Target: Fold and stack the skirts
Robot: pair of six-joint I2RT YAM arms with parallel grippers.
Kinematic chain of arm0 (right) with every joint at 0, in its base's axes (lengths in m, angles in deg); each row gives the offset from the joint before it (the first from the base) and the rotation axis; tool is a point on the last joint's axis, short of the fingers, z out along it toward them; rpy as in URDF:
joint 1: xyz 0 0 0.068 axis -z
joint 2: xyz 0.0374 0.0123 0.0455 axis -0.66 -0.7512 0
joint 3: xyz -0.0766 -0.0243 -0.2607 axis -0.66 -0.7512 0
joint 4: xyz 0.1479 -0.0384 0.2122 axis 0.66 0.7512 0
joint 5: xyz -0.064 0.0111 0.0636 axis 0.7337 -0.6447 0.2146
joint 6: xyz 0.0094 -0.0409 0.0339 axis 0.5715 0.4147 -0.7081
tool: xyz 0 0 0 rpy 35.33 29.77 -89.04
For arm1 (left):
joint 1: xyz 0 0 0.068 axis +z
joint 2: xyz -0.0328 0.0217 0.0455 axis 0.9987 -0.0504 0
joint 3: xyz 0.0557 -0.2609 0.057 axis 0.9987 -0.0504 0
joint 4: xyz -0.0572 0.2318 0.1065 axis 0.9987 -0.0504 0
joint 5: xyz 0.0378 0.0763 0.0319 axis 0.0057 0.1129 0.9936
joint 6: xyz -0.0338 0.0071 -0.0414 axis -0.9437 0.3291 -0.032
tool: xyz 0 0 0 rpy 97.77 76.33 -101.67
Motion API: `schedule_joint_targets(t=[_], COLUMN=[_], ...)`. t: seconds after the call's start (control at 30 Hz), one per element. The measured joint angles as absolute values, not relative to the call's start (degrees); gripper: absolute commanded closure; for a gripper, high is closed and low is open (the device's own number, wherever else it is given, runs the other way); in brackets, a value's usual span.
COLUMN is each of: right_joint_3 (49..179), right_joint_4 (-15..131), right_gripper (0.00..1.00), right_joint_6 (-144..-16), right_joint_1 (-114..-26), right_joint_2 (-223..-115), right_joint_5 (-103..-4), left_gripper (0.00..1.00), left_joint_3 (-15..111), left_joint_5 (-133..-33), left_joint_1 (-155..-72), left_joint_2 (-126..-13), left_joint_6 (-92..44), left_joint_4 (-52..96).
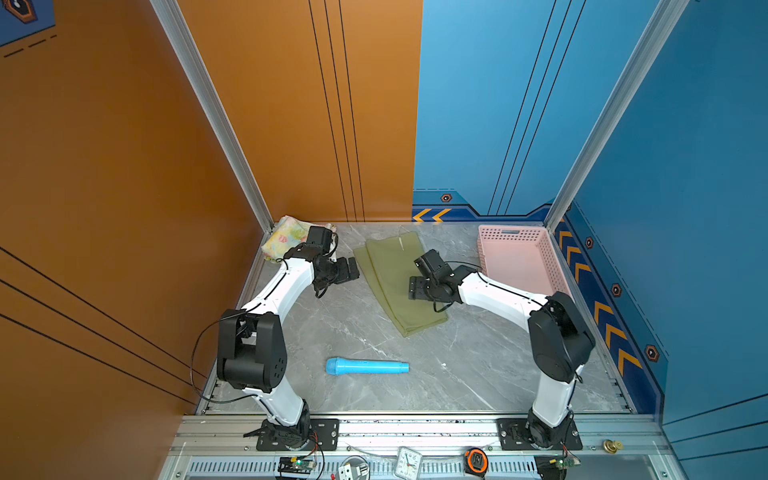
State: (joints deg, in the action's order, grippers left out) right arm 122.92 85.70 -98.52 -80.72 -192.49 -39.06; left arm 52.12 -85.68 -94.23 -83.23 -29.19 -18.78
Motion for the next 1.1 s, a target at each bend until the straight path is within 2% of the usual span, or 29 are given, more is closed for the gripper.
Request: schedule_joint_targets(t=[0.2, 0.33, 0.53, 0.73, 0.8, 0.83, 0.93, 0.97, 1.1], right_joint_3=[141.87, 152.49, 164.09, 169.03, 169.71, 170.21, 171.22, 171.26, 171.46], right_joint_4=[86.95, 87.91, 87.93, 87.87, 87.8, 87.82, 87.36, 87.19, 86.12], right_gripper=[0.36, 0.39, 0.44, 0.53, 0.63, 0.75, 0.97, 1.0, 1.0], right_joint_6=[-91.6, -88.21, -85.65, -84.32, -83.97, -83.77, -83.99, -84.19, -83.57], right_joint_1=[-83.56, -84.85, -84.92, -84.59, -84.39, -84.24, -83.74, -83.65, -83.32], right_joint_2=[-207.0, -215.09, -224.29, -229.67, -230.61, -231.16, -232.38, -232.51, -232.51], right_joint_5=[-38.78, -38.14, -34.86, -32.72, -32.72, -32.74, -32.79, -32.81, -32.81], left_gripper=[0.01, 0.02, 0.02, 0.02, 0.02, 0.02, 0.02, 0.03, 0.02], left_joint_3=[50.24, 48.88, 48.51, 48.42, 48.42, 48.42, 48.4, 48.42, 48.36], left_joint_5=[-87.24, -87.89, -88.46, -88.81, -88.83, -88.83, -88.85, -88.85, -88.85], left_joint_1=[-92.83, -90.73, -89.42, -89.35, -89.35, -89.35, -89.35, -89.35, -89.35], left_joint_2=[-83.16, -83.16, -83.14, -83.14, -83.14, -83.14, -83.14, -83.16, -83.16], left_joint_6=[-29.3, -29.89, -30.31, -30.33, -30.42, -30.5, -30.68, -30.7, -30.7], left_joint_4=[-17.86, -16.94, -15.92, -15.74, -15.68, -15.65, -15.39, -15.33, -15.11])
